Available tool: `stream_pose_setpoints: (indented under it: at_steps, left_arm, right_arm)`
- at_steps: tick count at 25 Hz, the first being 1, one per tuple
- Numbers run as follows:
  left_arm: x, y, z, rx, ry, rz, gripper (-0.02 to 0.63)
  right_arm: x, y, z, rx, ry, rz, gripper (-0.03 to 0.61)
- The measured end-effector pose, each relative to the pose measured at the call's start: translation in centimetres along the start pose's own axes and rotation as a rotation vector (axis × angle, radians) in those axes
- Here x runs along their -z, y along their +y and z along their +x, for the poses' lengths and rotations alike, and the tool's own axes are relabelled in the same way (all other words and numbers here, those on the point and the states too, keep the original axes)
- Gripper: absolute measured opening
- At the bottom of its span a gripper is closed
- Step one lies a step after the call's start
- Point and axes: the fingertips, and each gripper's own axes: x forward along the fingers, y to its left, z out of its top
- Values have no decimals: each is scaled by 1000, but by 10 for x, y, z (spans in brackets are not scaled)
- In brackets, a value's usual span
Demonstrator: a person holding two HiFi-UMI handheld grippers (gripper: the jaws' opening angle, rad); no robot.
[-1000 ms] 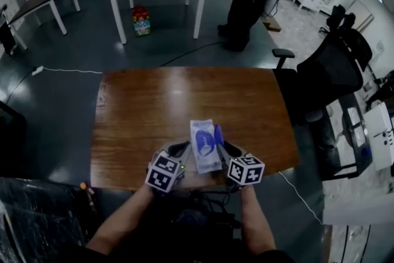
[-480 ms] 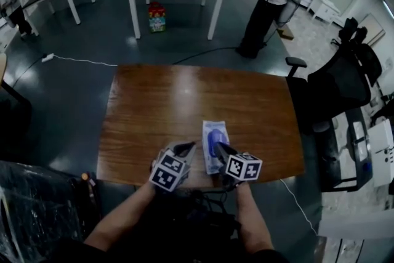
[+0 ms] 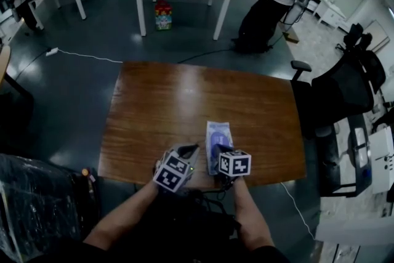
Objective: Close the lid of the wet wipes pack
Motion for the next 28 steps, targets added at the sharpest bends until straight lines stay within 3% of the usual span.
stream_pose_setpoints:
  at_steps: [7, 14, 21, 25, 28]
  left_arm:
    - [2, 4, 1, -8, 7, -8, 8]
    - [-3, 6, -2, 1, -5, -7, 8]
    - [-9, 15, -14, 33, -39, 0, 6]
    - [-26, 11, -27, 85, -73, 3, 6]
    - [-43, 10, -39, 125, -103, 52, 6]
  right_arm:
    - [3, -3, 10, 82, 96, -101, 9]
    - [2, -6, 6, 68, 70, -45, 11]
    - [-22, 9, -27, 88, -105, -4, 9]
    - [-54, 30, -75, 122, -286, -13, 9]
    - [-83, 51, -114, 161, -438, -21, 9]
